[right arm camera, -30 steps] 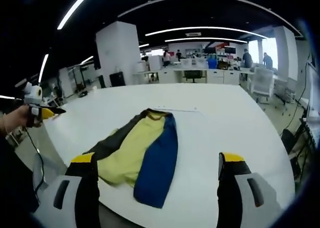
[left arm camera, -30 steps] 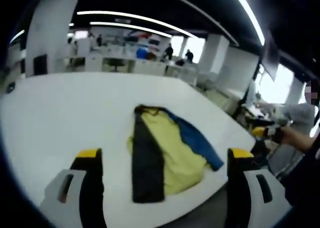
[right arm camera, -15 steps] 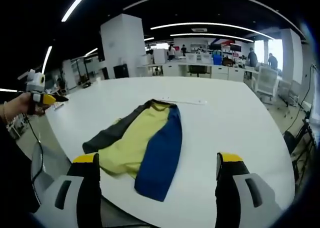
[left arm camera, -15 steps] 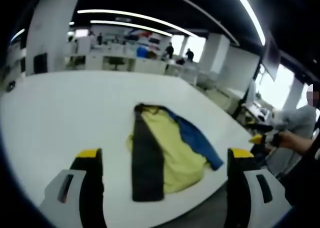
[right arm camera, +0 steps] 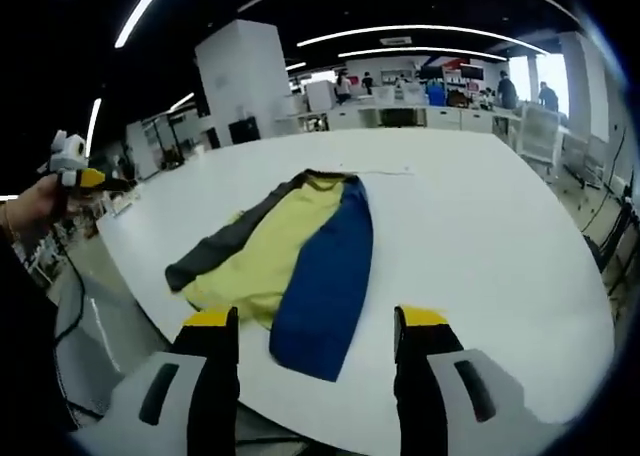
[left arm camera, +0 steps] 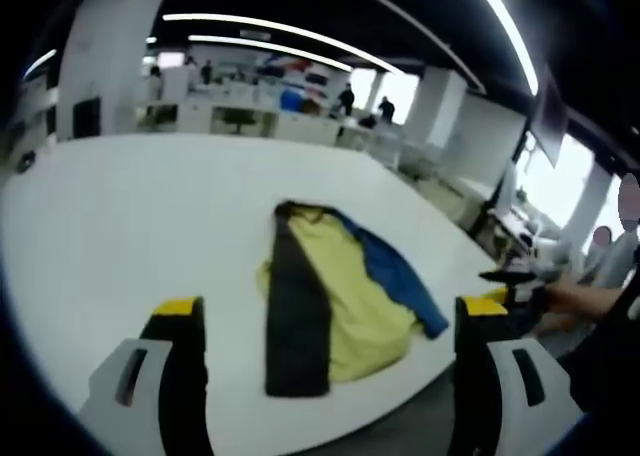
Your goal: Fold the garment on the visible template until the final outline fits inside the template.
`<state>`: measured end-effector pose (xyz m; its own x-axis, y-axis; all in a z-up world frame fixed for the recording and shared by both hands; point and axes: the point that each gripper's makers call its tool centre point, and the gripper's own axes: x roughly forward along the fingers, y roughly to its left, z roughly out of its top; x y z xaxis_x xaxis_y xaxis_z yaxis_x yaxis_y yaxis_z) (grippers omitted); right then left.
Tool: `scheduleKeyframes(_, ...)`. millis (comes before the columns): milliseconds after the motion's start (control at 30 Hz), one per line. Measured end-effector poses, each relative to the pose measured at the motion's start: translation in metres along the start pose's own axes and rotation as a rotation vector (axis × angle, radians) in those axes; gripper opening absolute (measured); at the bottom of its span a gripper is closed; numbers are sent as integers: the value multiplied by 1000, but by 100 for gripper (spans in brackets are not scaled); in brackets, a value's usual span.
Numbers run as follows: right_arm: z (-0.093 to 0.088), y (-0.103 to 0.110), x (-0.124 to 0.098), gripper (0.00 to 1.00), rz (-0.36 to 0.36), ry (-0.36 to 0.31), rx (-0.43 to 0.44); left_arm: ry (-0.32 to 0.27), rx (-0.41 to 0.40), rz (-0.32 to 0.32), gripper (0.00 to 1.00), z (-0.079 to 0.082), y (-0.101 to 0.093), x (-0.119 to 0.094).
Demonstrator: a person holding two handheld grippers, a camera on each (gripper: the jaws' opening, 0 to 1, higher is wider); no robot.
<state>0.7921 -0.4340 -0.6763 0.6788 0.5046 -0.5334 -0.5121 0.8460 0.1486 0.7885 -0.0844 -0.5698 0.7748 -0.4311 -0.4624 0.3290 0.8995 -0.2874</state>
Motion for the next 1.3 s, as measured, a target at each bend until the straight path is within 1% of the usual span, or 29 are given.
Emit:
scheduleKeyframes(133, -26, -1, 10, 49, 1, 62, -9, 5, -7, 7, 100, -2, 2, 1)
scheduleKeyframes(200, -36, -3, 14, 45, -2, 84, 0, 4, -10, 12, 100, -1, 3, 2)
scheduleKeyframes(300, -46, -7, 21, 39, -12, 108, 2, 7, -17, 20, 99, -2, 5, 4)
scheduleKeyframes(333, -48, -8, 22, 35, -18, 118, 2, 10, -18, 21, 99, -3, 6, 5)
scheduleKeyframes(367, -54, -13, 24, 31, -34, 143, 6, 13, -19, 22, 99, -4, 6, 5)
scheduleKeyframes(433, -59, -16, 28, 27, -32, 154, 39, 17, -20, 24, 99, -5, 6, 6)
scheduleKeyframes(500, -61, -18, 32, 27, -35, 157, 34, 22, -22, 28, 99, -7, 6, 7)
scheduleKeyframes(600, -68, -20, 37, 26, -42, 201, 0, 28, -30, 34, 99, -10, 7, 8)
scheduleKeyframes(667, -70, -19, 40, 25, -42, 207, -14, 31, -33, 38, 99, -11, 9, 8)
scheduleKeyframes(800, -76, -18, 46, 24, -38, 239, -42, 35, -41, 45, 99, -13, 11, 9)
scheduleKeyframes(900, -80, -18, 49, 22, -39, 264, -81, 42, -45, 49, 99, -14, 13, 10)
scheduleKeyframes(1000, -80, -18, 51, 20, -36, 264, -83, 44, -48, 50, 99, -15, 13, 12)
scheduleKeyframes(1167, -84, -19, 55, 19, -39, 288, -82, 51, -51, 49, 99, -17, 13, 14)
scheduleKeyframes(1300, -87, -20, 56, 16, -46, 301, -96, 55, -56, 51, 99, -18, 14, 15)
